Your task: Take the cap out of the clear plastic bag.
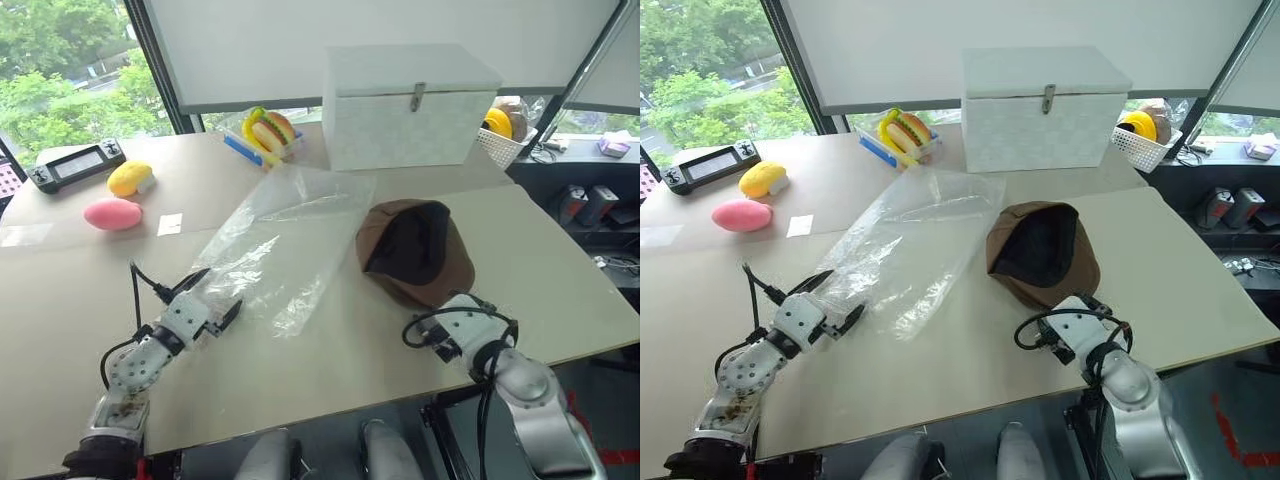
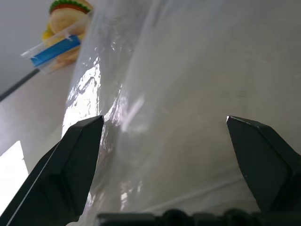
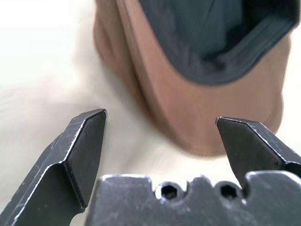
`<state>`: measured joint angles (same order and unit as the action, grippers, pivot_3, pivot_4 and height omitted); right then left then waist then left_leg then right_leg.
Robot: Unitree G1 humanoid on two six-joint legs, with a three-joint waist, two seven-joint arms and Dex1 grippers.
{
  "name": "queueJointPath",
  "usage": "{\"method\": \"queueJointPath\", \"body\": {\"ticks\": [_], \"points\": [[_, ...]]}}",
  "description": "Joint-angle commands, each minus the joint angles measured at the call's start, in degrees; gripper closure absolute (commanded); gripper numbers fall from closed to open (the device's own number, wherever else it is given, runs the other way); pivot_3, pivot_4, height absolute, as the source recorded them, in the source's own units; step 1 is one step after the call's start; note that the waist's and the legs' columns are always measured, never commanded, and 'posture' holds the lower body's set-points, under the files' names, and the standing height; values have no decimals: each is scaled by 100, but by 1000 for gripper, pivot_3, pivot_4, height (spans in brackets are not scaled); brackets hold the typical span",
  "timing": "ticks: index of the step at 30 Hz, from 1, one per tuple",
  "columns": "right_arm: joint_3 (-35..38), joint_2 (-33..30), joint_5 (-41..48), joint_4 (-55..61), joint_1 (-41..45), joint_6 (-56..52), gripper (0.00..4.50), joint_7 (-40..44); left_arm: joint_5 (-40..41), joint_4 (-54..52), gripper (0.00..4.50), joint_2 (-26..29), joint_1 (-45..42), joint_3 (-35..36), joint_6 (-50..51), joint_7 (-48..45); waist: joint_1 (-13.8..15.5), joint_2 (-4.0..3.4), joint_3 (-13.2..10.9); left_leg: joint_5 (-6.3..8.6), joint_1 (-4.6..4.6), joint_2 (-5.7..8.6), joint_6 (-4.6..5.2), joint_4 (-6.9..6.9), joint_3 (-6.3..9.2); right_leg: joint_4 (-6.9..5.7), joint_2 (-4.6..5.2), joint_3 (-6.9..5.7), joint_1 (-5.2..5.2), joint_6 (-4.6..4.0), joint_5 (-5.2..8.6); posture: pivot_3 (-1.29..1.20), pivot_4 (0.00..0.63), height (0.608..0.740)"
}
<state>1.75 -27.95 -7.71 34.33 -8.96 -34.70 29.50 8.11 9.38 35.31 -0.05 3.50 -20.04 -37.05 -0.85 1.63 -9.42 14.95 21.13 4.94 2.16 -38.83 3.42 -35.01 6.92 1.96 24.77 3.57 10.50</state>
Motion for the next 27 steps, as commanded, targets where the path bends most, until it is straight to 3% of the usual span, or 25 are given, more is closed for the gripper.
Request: {"method": "queueJointPath", "body": {"ticks": [1,4,7,10,14,20,27], "points": [[902,30,1170,614,-114,-727,0,622,842,-256,18,523,-49,368,710,-888,6,-1,-1,0,0,-1,0,0,0,-1,0,0,-2,3,2,0,150,740],[1770,48,2190,856,-172,-1203,0,1034,1410,-49,18,833,-450,791,1384,-1135,21,0,-4,0,2,-5,1,-3,1,1,-2,-2,-4,8,6,0,150,740],[2568,239,3210,830,181,-1538,0,1045,2265,-100,18,943,-573,1099,2721,-1427,15,-1,-3,1,0,-9,2,-3,8,8,-6,-8,-14,11,7,0,150,740],[3321,505,4166,428,772,-1788,0,770,3014,148,18,748,-741,1556,3834,-1213,-37,-5,-5,7,-8,-10,8,-1,5,10,-5,-5,-20,14,9,0,150,740],[3737,689,4579,-27,1246,-1830,0,105,3285,521,18,346,-830,2039,4425,-510,-13,-4,-5,9,-8,-17,4,1,8,6,-16,-5,-16,4,3,0,150,740],[3321,668,3984,-270,1194,-1249,0,-609,3322,954,18,-164,-813,2748,4487,415,11,-6,-4,20,-5,-40,-18,1,6,8,-39,-1,-7,-38,-22,0,150,740],[2263,433,1864,-1134,716,973,0,-1392,1806,2657,18,-175,-1242,2863,2446,2064,-18,-13,2,23,-32,-57,-28,10,-33,8,-50,14,-15,-19,-8,0,150,740]]}}
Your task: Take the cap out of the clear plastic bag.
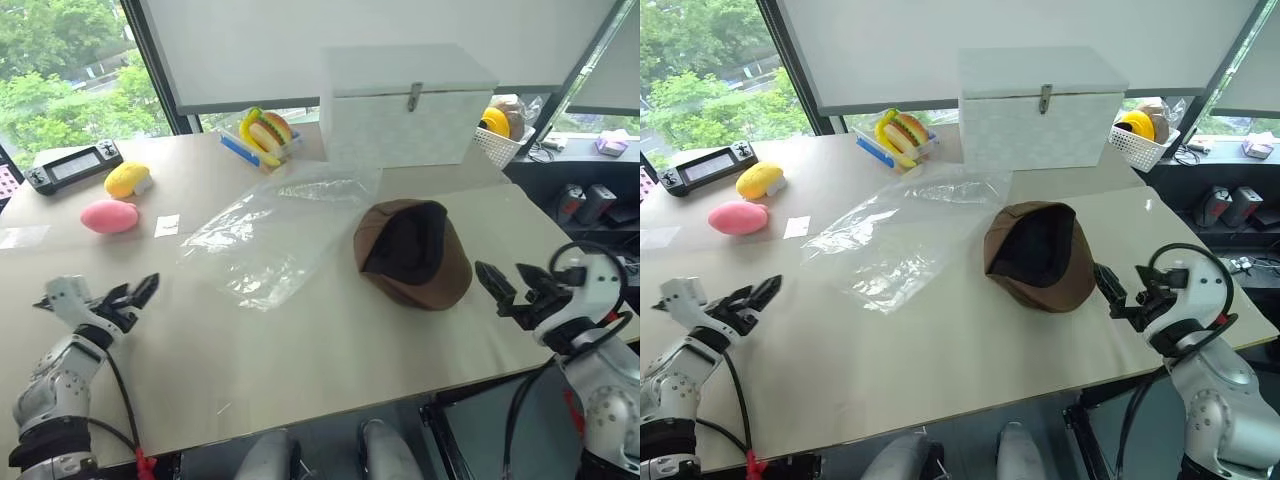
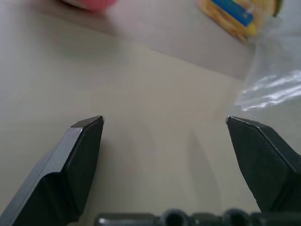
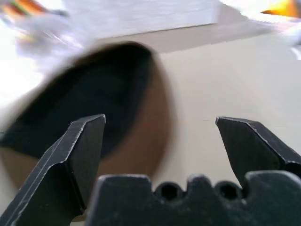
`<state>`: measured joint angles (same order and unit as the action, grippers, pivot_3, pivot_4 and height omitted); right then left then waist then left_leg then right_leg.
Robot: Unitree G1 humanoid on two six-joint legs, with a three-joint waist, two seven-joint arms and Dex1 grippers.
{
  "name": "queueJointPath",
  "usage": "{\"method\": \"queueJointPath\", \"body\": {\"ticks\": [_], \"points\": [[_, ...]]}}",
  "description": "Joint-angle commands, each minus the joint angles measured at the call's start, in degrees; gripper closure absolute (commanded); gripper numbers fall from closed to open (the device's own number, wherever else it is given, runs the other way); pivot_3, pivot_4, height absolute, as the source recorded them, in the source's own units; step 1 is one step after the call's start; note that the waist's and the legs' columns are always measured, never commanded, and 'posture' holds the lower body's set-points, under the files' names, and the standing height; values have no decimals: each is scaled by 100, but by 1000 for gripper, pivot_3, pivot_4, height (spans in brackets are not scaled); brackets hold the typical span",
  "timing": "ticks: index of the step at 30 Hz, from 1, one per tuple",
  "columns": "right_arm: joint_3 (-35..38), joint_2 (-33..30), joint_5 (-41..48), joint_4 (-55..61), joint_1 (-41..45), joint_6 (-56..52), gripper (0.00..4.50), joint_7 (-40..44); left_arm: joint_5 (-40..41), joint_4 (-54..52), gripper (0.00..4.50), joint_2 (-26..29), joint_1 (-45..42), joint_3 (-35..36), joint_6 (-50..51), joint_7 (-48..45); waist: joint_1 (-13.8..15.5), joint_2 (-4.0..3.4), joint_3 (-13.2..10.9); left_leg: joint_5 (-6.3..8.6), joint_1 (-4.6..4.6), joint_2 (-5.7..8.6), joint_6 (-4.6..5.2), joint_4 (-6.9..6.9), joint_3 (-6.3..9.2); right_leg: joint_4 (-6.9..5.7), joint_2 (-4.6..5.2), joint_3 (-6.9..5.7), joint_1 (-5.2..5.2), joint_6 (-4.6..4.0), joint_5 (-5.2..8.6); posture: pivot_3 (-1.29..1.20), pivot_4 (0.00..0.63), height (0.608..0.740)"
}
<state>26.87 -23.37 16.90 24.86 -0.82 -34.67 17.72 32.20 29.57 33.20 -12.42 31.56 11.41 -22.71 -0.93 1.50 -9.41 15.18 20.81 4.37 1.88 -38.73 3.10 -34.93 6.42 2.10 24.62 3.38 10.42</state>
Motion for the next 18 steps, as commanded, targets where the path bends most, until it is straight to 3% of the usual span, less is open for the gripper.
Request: {"method": "queueJointPath", "body": {"ticks": [1,7,18], "points": [[-321,-11,-751,-323,-157,1230,0,-271,-791,738,18,-7,-18,-40,-905,738,-15,-1,0,1,-12,-3,-2,5,-5,2,-2,4,-9,2,2,0,150,740],[-388,131,-947,-919,-248,2139,0,-388,-1115,877,18,-488,-8,-226,-1586,919,-11,-8,5,11,-55,-16,-6,11,-23,9,-10,22,-46,9,8,0,150,740],[-527,133,-893,-1234,-243,2400,0,-342,-1243,724,18,-833,-8,-302,-1715,923,22,-67,38,13,-55,-15,0,9,-27,12,-9,23,-54,17,13,0,150,740]]}}
